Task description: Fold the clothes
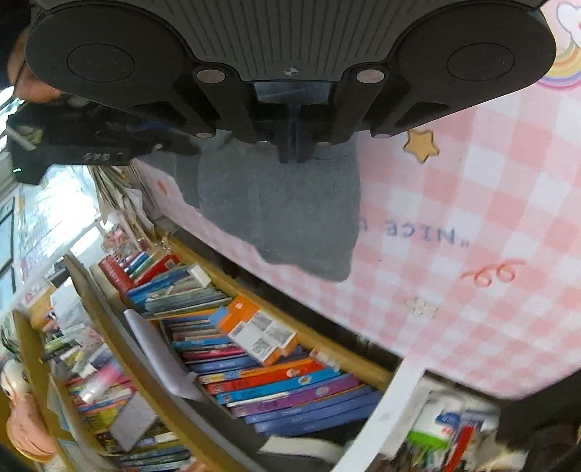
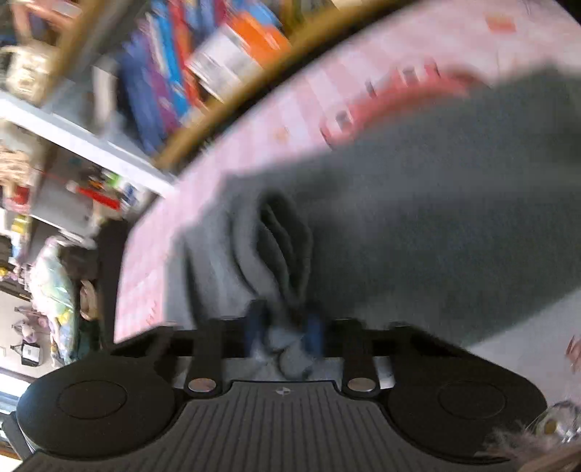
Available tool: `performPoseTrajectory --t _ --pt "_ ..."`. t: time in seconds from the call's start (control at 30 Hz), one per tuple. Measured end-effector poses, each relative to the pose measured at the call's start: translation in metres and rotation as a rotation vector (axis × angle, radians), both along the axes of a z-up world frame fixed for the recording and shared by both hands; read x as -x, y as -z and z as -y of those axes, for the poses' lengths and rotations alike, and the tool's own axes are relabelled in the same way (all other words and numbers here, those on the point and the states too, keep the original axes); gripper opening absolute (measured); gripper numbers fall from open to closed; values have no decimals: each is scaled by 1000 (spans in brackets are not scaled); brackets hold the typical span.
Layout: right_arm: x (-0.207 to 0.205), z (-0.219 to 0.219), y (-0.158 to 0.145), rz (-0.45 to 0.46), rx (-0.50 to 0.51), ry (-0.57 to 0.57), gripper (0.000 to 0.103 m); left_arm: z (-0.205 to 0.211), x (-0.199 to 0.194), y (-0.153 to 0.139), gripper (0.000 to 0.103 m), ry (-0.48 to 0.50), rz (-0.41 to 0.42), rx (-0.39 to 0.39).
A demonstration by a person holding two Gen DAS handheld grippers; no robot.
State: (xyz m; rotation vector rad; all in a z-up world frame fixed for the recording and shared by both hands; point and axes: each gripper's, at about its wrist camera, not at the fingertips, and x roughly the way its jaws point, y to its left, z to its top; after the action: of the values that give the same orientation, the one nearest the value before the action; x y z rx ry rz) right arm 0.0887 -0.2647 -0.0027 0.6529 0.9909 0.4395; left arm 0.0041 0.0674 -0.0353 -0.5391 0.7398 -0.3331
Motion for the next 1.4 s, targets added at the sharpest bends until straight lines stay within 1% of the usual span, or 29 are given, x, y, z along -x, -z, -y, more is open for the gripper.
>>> performPoseTrajectory --t 0.07,0.1,0.17,0.2,0.27,0.3,0.37,0.4,0.43,0.5,0.57,0.63,0.7,0.73,0.77,0.8,0.83,0.87,0.9,0.93,0.97,1.0,1.07,1.1,1.2,1.27,1.3,1.37,1.4 --pt "8 5 -17 121 -29 -3 8 9 -2 -4 0 22 18 -58" --pt "11 4 -22 151 -7 -15 8 13 -4 -3 0 36 17 -84" --pt "8 -4 -17 116 96 -44 8 19 -6 1 0 63 14 -116" --pt "5 -6 -7 78 132 -49 10 18 -7 3 0 68 6 -112" --pt "1 -10 12 8 190 -54 16 18 -8 5 0 70 -3 -107" --pt "2 -6 15 -6 167 -33 21 17 -8 4 0 69 -6 -104" --pt "2 -1 13 -13 141 -23 25 17 -5 1 1 61 2 -102" --pt "4 0 10 -2 143 -25 29 16 -2 -2 2 51 16 -98" --pt "6 1 7 8 134 -25 37 15 1 -5 2 40 32 -92" --pt "10 4 3 23 118 -24 46 13 3 -10 2 27 62 -79" --pt "8 2 9 -8 110 -31 52 12 4 -14 2 24 83 -66" --pt "5 0 14 -40 102 -37 55 14 2 -11 2 41 60 -84" --pt "3 -3 20 -68 95 -43 55 17 -2 -5 2 53 21 -103" --pt "1 -6 21 -68 95 -44 53 18 -4 0 2 55 -3 -108" --pt "0 -9 22 -69 97 -48 44 16 -4 2 2 48 -4 -88" --pt "-2 -11 21 -62 101 -60 36 15 -3 1 2 42 4 -89" --pt "-1 -14 16 -38 111 -67 30 15 -2 0 2 35 11 -91" --pt "1 -15 12 -6 114 -74 29 14 -1 -2 2 29 18 -93" --pt "6 -14 4 54 94 -78 27 13 -1 -3 2 24 26 -95" --pt "10 -12 -2 105 76 -81 26 14 0 -3 2 26 30 -99" --pt "11 -10 -4 120 68 -76 26 14 0 -2 2 28 25 -94" --pt "10 -10 -2 105 82 -69 26 14 -1 0 2 31 17 -83" --pt "5 -10 14 15 127 -67 28 15 -2 3 2 39 8 -78" --pt "4 -9 22 -23 138 -65 31 16 -3 3 3 47 7 -79" --pt "5 -4 27 -34 108 -53 35 16 -1 2 4 49 8 -86" --pt "7 -4 25 -23 122 -60 38 14 -1 0 6 35 13 -73" --pt "8 -4 24 -20 126 -62 39 12 -1 -2 8 26 18 -66" --pt "11 -4 22 -17 129 -63 40 9 -1 -3 20 12 29 -39" --pt "12 -3 22 -16 129 -61 41 7 -2 -4 23 6 34 -22"
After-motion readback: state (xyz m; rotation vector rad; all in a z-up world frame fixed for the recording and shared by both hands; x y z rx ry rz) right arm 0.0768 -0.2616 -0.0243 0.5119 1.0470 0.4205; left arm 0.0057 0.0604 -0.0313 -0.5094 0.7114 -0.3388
